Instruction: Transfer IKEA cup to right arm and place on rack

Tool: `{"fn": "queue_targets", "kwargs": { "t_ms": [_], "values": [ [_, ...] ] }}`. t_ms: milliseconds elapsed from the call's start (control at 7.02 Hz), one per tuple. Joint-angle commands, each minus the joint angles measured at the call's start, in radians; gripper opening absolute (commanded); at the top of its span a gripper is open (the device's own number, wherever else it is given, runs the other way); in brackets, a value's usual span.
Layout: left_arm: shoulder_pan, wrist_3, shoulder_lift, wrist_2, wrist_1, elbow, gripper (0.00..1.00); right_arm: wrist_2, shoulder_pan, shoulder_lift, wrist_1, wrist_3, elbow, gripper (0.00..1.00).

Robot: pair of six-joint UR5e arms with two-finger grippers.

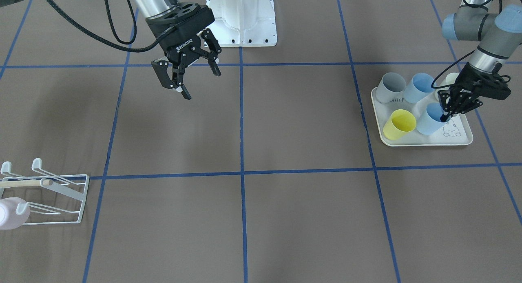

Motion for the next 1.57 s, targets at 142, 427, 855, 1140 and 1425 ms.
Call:
{"fn": "queue_targets", "kwargs": {
  "t_ms": [142,427,855,1140,1425],
  "values": [
    [-0.118,0.040,-0.014,-0.087,0.011,-0.004,0.00,0.002,-0.003,0.002,0.001,-0.005,-0.003,0.99],
    [-0.334,0.219,-0.055,-0.260,0.090,-0.020,0.00,0.002,-0.011,0.005,0.150,-0.003,-0.032,0.99],
    [-0.387,-0.097,-0.151,-0.387,0.339,-0.290,0.00,0.000,-0.042,-0.010,0.349,0.002,-0.075,0.99],
    [-0.371,-0.446,-0.263,-0.497,0.334,-0.373,0.00,-0.017,-0.066,-0.016,0.464,-0.005,-0.092,0.99],
    [-0.233,-0.768,-0.416,-0.505,0.327,-0.412,0.00,-0.028,-0.082,-0.019,0.705,-0.009,-0.176,0.99]
  ]
}}
